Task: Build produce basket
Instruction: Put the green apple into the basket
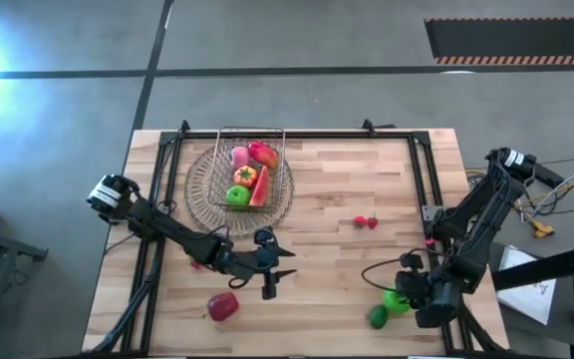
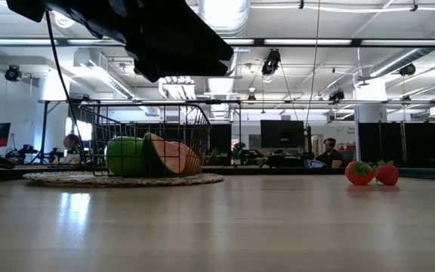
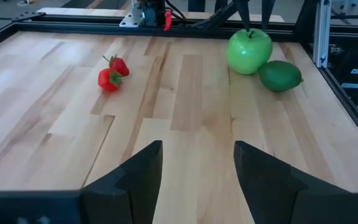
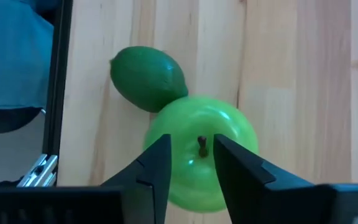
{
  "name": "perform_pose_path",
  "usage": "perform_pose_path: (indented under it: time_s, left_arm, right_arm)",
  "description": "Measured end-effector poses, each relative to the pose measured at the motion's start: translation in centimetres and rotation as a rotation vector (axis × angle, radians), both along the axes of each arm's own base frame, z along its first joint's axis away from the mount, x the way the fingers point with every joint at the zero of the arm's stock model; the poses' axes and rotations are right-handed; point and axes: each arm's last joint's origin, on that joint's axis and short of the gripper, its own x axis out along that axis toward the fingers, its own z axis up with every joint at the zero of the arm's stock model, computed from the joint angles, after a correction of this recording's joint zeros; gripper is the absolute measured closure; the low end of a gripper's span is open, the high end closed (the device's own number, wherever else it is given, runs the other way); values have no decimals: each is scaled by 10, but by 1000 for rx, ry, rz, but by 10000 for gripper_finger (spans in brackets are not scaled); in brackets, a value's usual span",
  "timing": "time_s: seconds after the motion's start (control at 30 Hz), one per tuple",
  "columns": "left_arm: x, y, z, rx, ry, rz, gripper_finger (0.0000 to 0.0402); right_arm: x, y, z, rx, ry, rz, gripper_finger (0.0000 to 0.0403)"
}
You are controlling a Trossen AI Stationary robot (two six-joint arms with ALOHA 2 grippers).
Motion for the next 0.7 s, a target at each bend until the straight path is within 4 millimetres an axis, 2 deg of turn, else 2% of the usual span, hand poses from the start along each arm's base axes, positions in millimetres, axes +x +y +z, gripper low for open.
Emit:
perform_pose_path:
  time_s: [0.17,0.3,0.5,0.7]
  left_arm:
    - [0,0,0,0,0,0,219]
    - [0,0,0,0,1,0,219]
    - [0,0,0,-1,-1,0,219]
    - [-2,1,1,4,11,-1,219]
  right_arm:
    - [2,2,-5,-40,-1,24,291]
    - [4,5,-12,-87,-8,49,319]
    - [5,7,-14,-106,-13,63,385]
    - [7,6,-10,-153,-59,94,392]
